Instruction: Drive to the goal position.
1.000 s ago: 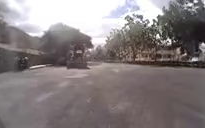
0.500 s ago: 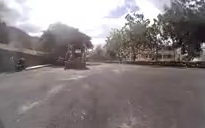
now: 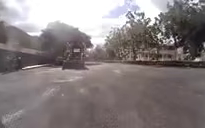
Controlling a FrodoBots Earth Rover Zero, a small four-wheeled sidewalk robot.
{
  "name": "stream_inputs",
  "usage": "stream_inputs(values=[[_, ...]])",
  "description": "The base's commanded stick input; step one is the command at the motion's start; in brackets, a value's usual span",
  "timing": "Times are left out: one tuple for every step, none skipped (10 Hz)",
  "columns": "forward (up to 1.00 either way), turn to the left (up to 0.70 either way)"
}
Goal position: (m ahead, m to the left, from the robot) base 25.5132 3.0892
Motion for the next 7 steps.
stream_inputs(values=[[0.70,0.00],[0.70,0.00],[0.70,0.00],[0.70,0.00],[0.70,0.00],[0.70,0.00],[0.70,0.00]])
